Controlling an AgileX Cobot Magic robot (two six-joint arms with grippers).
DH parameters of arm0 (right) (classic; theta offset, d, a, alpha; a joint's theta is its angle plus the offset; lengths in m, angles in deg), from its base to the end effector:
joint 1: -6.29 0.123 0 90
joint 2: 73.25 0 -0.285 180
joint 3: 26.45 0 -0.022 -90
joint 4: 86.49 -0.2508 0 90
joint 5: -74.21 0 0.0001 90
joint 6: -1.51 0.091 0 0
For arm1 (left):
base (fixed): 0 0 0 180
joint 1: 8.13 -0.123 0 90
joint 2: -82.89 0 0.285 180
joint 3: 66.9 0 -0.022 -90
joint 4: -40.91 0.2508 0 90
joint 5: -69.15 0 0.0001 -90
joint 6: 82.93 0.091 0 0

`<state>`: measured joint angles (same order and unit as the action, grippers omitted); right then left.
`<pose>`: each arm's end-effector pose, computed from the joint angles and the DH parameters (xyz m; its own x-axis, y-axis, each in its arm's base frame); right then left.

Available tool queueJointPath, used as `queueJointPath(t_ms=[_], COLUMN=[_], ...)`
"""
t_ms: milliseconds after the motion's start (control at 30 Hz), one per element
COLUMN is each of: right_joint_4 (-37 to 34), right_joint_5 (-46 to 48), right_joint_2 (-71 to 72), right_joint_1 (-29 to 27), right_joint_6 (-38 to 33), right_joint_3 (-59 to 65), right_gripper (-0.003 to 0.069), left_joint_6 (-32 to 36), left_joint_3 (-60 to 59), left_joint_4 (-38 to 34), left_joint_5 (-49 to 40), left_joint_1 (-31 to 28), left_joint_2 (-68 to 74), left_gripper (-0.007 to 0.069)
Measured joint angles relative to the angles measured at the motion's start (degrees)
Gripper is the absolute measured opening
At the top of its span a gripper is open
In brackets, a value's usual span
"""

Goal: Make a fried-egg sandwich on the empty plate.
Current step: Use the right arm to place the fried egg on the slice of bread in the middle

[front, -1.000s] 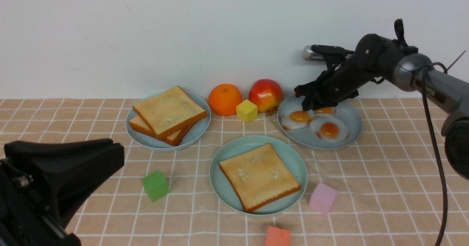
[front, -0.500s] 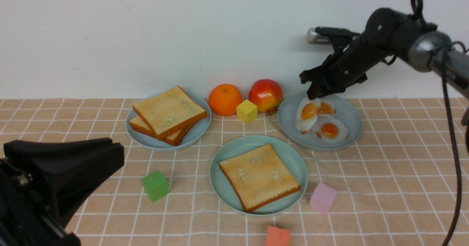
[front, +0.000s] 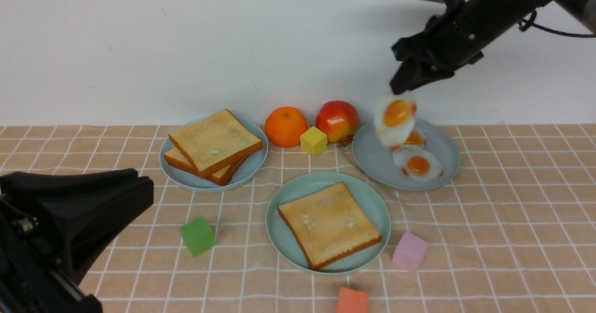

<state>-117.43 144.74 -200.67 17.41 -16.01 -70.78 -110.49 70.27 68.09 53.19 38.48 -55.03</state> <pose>0.4413 0.1317 0.3319 -0.8071 -0.2552 -0.5325 -0.4919 0.7895 0.3671 0.0945 -0.0833 0.3437 -0.1239 0.0987 -0.9874 0.6331 0.7740 -0.0021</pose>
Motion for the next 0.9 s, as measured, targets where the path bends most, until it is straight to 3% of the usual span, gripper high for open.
queueJointPath(t_ms=[233,400,600,900], right_joint_4=[-4.0,-12.0,-19.5,-18.2], right_joint_5=[-2.9,-18.2,-26.4,-32.2], right_joint_2=[8.2,8.1,4.9,0.8], right_joint_1=[8.0,9.0,8.9,8.9], right_joint_6=[-2.3,-6.4,-11.3,-11.4], right_joint_3=[19.3,32.2,35.0,35.0], right_gripper=[0.0059,0.0059,0.0059,0.0057], left_joint_6=[0.0,0.0,0.0,0.0], left_joint_3=[0.0,0.0,0.0,0.0], left_joint_4=[0.0,0.0,0.0,0.0], left_joint_5=[0.0,0.0,0.0,-0.3], left_joint_1=[0.0,0.0,0.0,0.0], left_joint_2=[0.0,0.0,0.0,0.0], left_gripper=[0.011,0.0112,0.0112,0.0113])
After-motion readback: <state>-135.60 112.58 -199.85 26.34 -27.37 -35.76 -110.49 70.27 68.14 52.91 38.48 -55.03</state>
